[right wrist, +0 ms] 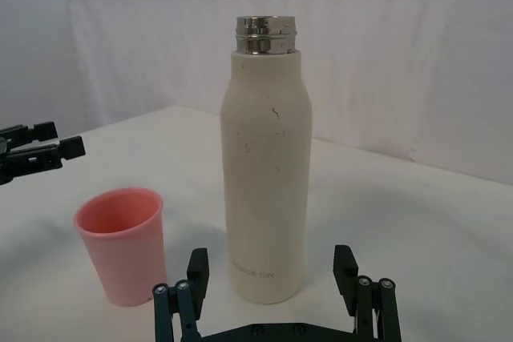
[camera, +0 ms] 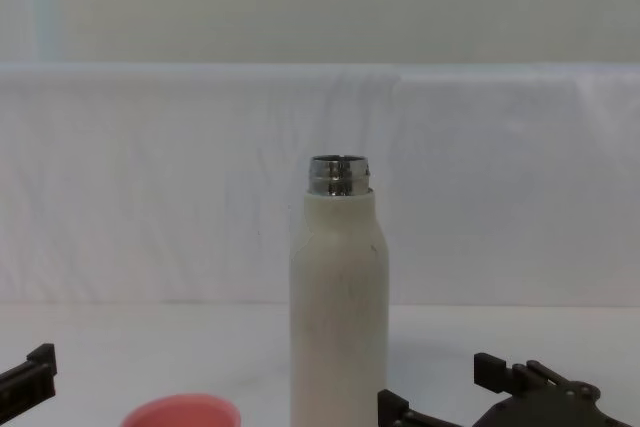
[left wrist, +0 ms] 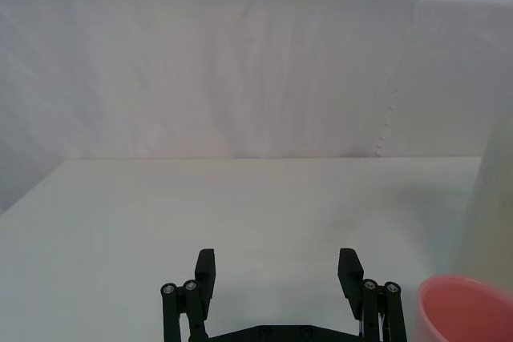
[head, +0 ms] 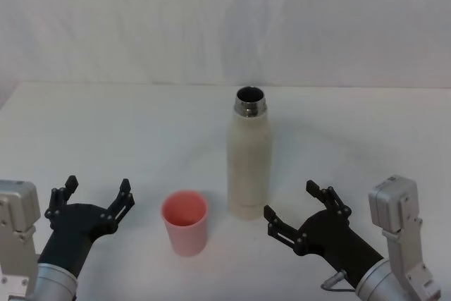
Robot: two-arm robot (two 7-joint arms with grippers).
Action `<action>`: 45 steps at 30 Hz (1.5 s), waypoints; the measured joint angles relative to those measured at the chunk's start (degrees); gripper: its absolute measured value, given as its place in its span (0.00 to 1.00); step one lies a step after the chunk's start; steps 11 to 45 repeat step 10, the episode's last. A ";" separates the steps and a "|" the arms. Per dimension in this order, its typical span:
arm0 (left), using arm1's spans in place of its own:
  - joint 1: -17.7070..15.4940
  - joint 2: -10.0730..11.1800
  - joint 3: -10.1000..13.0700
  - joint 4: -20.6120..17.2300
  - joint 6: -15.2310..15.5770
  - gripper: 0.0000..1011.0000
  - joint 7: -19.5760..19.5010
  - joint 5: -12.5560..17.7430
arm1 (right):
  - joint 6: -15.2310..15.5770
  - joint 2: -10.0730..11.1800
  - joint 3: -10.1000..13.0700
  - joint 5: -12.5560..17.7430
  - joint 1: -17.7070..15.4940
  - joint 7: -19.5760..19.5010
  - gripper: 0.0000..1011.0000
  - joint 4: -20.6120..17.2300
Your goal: Grasp the thermos with one hand and pour water into the cup lid.
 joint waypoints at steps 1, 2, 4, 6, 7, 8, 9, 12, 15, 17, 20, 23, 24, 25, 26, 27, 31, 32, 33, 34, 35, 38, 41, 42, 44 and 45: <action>0.00 0.00 0.00 0.00 0.00 0.99 0.00 0.00 | 0.01 0.01 0.00 0.00 0.01 0.00 0.99 -0.01; 0.00 0.00 0.00 0.00 0.00 0.99 0.00 0.00 | 0.04 0.01 -0.01 0.00 0.02 0.01 0.99 -0.02; 0.00 0.00 0.00 0.00 0.00 0.99 0.00 0.00 | 0.07 0.02 -0.02 0.00 0.03 0.02 0.99 -0.04; 0.00 0.00 0.00 0.00 0.00 0.99 0.00 0.00 | 0.10 0.03 -0.04 0.01 0.04 0.03 0.99 -0.07; 0.00 0.00 0.00 0.00 0.00 0.99 0.00 0.00 | 0.11 0.03 -0.04 0.01 0.05 0.03 0.99 -0.07; 0.00 0.00 0.00 0.00 0.00 0.99 0.00 0.00 | 0.14 0.04 -0.05 0.01 0.05 0.04 0.99 -0.08; 0.00 0.00 0.00 0.00 0.00 0.99 0.00 0.00 | 0.15 0.05 -0.05 0.02 0.06 0.04 0.99 -0.08; 0.00 0.00 0.00 0.00 0.00 0.99 0.00 0.00 | 0.16 0.05 -0.06 0.02 0.06 0.04 0.99 -0.08; 0.00 0.00 0.00 0.00 0.00 0.99 0.00 0.00 | 0.16 0.05 -0.06 0.02 0.06 0.04 0.99 -0.08; 0.00 0.00 0.00 0.00 0.00 0.99 0.00 0.00 | 0.16 0.05 -0.06 0.02 0.06 0.04 0.99 -0.08; 0.00 0.00 0.00 0.00 0.00 0.99 0.00 0.00 | 0.16 0.05 -0.06 0.02 0.06 0.04 0.99 -0.08; 0.00 0.00 0.00 0.00 0.00 0.99 0.00 0.00 | 0.16 0.05 -0.06 0.02 0.06 0.04 0.99 -0.08; 0.00 0.00 0.00 0.00 0.00 0.99 0.00 0.00 | 0.16 0.05 -0.06 0.02 0.06 0.04 0.99 -0.08; 0.00 0.00 0.00 0.00 0.00 0.99 0.00 0.00 | 0.16 0.05 -0.06 0.02 0.06 0.04 0.99 -0.08; 0.00 0.00 0.00 0.00 0.00 0.99 0.00 0.00 | 0.16 0.05 -0.06 0.02 0.06 0.04 0.99 -0.08; 0.00 0.00 0.00 0.00 0.00 0.99 0.00 0.00 | 0.16 0.05 -0.06 0.02 0.06 0.04 0.99 -0.08; 0.00 0.00 0.00 0.00 0.00 0.99 0.00 0.00 | 0.16 0.05 -0.06 0.02 0.06 0.04 0.99 -0.08; 0.00 0.00 0.00 0.00 0.00 0.99 0.00 0.00 | 0.16 0.05 -0.06 0.02 0.06 0.04 0.99 -0.08; 0.00 0.00 0.00 0.00 0.00 0.99 0.00 0.00 | 0.16 0.05 -0.06 0.02 0.06 0.04 0.99 -0.08; 0.00 0.00 0.00 0.00 0.00 0.99 0.00 0.00 | 0.16 0.05 -0.06 0.02 0.06 0.04 0.99 -0.08; 0.00 0.00 0.00 0.00 0.00 0.99 0.00 0.00 | 0.16 0.05 -0.06 0.02 0.06 0.04 0.99 -0.08; 0.00 0.00 0.00 0.00 0.00 0.99 0.00 0.00 | 0.16 0.05 -0.06 0.02 0.06 0.04 0.99 -0.08; 0.00 0.00 0.00 0.00 0.00 0.99 0.00 0.00 | 0.16 0.05 -0.06 0.02 0.06 0.04 0.99 -0.08; 0.00 0.00 0.00 0.00 0.00 0.99 0.00 0.00 | 0.16 0.05 -0.06 0.02 0.06 0.04 0.99 -0.08; 0.00 0.00 0.00 0.00 0.00 0.99 0.00 0.00 | 0.16 0.05 -0.06 0.02 0.06 0.04 0.99 -0.08; 0.00 0.00 0.00 0.00 0.00 0.99 0.00 0.00 | 0.16 0.05 -0.06 0.02 0.06 0.04 0.99 -0.08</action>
